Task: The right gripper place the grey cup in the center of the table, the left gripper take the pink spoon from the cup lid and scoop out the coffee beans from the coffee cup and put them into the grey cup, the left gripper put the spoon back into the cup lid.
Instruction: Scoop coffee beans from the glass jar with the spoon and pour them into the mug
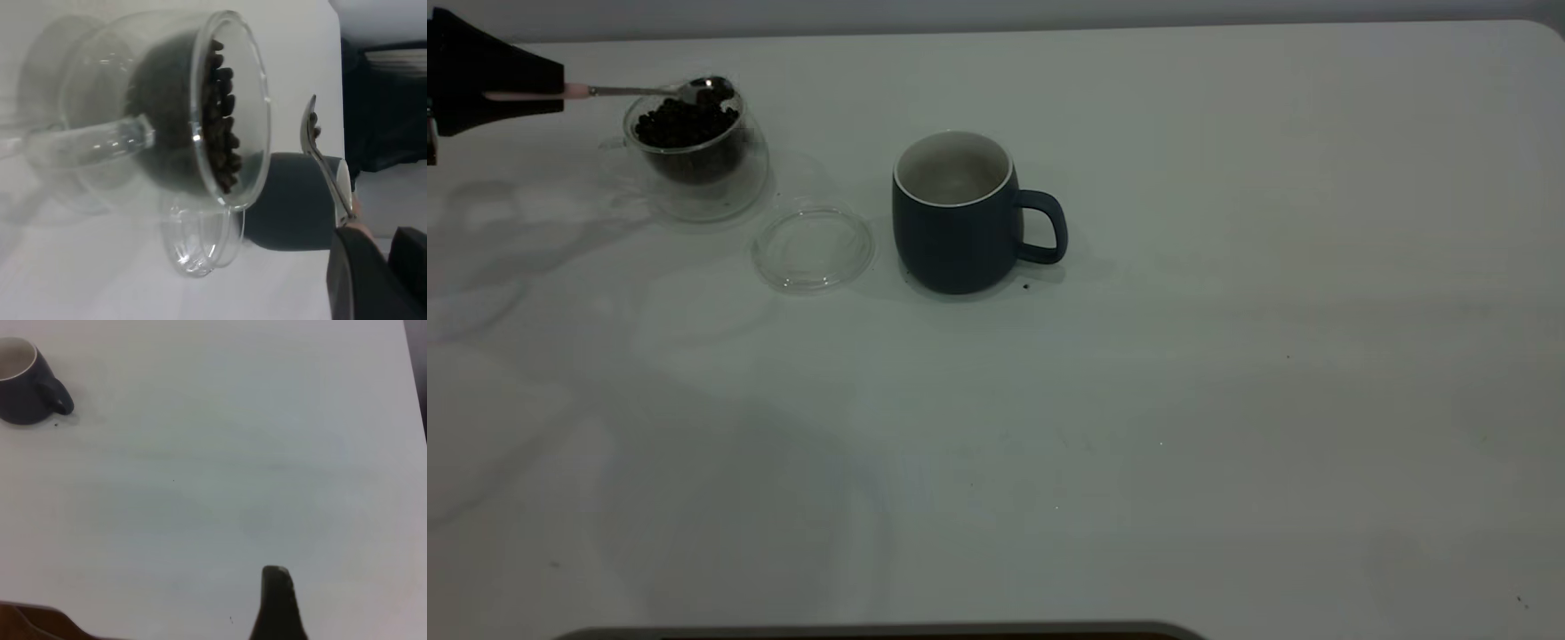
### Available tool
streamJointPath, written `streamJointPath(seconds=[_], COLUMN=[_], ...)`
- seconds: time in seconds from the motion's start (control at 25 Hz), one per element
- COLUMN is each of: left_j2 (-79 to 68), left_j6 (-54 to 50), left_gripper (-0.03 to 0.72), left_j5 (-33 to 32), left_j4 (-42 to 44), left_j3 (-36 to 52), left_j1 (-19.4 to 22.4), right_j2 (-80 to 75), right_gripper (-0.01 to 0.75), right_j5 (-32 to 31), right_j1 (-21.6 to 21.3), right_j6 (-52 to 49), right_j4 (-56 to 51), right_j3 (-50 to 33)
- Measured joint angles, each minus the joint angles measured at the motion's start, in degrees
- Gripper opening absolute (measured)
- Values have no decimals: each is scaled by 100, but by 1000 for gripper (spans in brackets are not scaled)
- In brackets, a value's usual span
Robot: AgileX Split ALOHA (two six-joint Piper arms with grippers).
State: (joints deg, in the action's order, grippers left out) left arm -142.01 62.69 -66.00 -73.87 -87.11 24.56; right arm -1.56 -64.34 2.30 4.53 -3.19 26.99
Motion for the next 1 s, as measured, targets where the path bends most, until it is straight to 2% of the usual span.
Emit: streamJointPath(seconds=[0.24,1.0], left_j2=[138,143], left_j6=[-135,-281], left_gripper=[115,115], left_j5=[0,0], left_j4=[-18,-29], left_j3=[21,28], left_j1=[-250,-1461], right_j2=[0,0], right_gripper=[591,591], right_j5=[0,0], right_j1=[0,0], right_j6=[0,4], right_j4=[0,0], right_j3=[0,0])
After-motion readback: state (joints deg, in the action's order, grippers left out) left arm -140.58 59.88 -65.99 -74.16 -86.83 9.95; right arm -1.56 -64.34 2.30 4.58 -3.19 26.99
